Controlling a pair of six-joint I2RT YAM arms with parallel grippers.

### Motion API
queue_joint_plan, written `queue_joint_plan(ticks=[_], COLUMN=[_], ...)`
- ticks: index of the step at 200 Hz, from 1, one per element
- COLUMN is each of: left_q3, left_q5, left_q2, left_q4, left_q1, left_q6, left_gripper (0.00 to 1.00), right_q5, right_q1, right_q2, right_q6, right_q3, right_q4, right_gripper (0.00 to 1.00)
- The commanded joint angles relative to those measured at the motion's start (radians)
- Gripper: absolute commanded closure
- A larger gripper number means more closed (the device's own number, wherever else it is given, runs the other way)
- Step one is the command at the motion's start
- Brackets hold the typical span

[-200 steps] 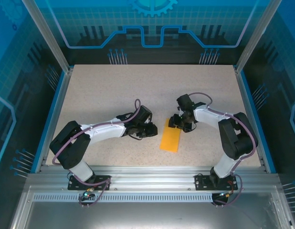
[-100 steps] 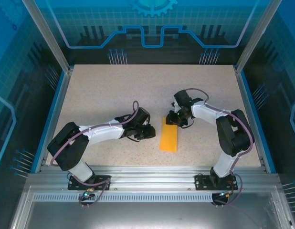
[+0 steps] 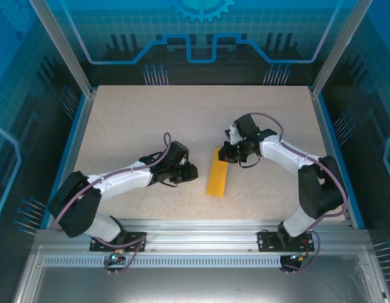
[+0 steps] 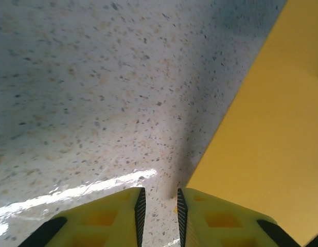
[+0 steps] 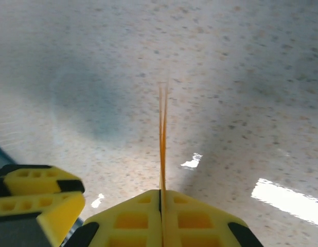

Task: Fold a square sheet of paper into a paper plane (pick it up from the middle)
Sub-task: Pick up the square sheet of paper from the center of the table, then place a square sheet of paper at the center of the table.

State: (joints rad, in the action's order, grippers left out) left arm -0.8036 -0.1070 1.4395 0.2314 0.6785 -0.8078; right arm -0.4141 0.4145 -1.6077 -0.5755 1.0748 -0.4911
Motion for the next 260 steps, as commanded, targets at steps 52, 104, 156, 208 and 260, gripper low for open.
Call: queue_joint_plan(ticks=[52,104,156,208,260], left_q3=[0.071,0.086,0.113,0.123,0.114], left_q5=[0.021,-0.014,-0.058,-0.112,-0.168], left_q2=[-0.176,-0.173,-0.162,-0.120,-0.055], left_q4=[0.074,0.060,0.030,-0.003,-0.038], left_q1=[-0.056,-0.056,-0.057,-0.057,-0.057], left_q6=[-0.013,-0.013,-0.011,-0.005,0.008], left_gripper=[0.68,0.66,0.62,0.60,0.55], right_q5=[-0.203,-0.151,0.189,0.282,0.219], right_q1=[0.028,0.011,-0.003,0.062,0.135], right_q2=[-0.122,-0.249,-0.167,0.010,0.140], right_q6=[-0.060,0.046,0.085,-0.017,-0.186], right_q3=[0.041,0.099,0.143,-0.007,-0.220], right_q4=[0.154,0.071,-0.166,-0.171,-0.008], right_gripper=[0.91,0.79,0.43,0.35,0.35])
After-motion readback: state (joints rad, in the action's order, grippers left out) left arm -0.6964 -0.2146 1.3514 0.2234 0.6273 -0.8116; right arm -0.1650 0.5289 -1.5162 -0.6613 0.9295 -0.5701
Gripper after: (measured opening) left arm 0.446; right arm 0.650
